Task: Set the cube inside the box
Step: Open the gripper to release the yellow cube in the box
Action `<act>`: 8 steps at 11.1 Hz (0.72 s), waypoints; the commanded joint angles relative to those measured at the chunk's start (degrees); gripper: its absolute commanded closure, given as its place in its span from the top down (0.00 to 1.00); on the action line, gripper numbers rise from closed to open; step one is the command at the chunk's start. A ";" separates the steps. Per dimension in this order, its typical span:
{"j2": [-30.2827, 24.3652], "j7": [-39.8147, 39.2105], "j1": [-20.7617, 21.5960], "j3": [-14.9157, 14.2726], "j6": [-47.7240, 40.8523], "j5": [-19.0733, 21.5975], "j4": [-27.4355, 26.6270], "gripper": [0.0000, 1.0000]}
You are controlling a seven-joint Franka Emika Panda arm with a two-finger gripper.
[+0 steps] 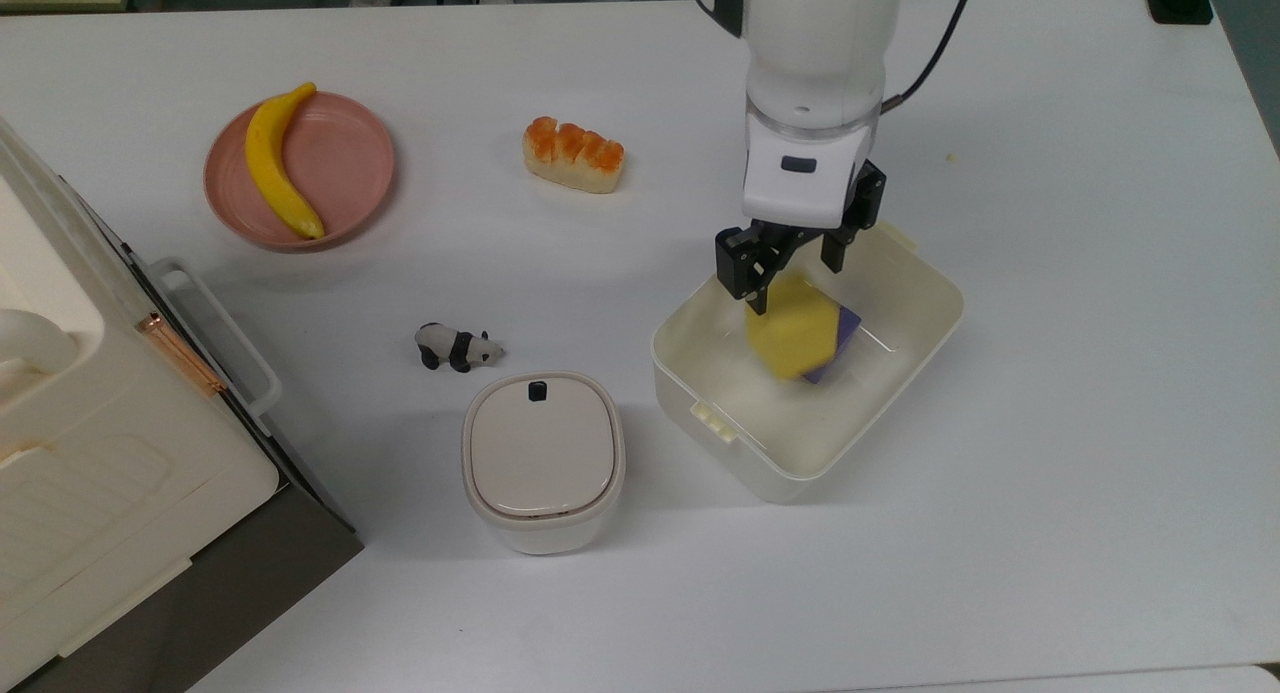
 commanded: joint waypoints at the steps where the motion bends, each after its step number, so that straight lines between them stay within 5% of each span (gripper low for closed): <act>1: -4.20 3.59 -0.73 -0.55 -2.61 -1.15 -0.67 1.00; 5: -10.71 11.42 -8.53 2.17 -20.42 -2.11 -2.18 1.00; 8: -13.80 17.54 -10.67 2.27 -24.51 -6.39 -4.63 1.00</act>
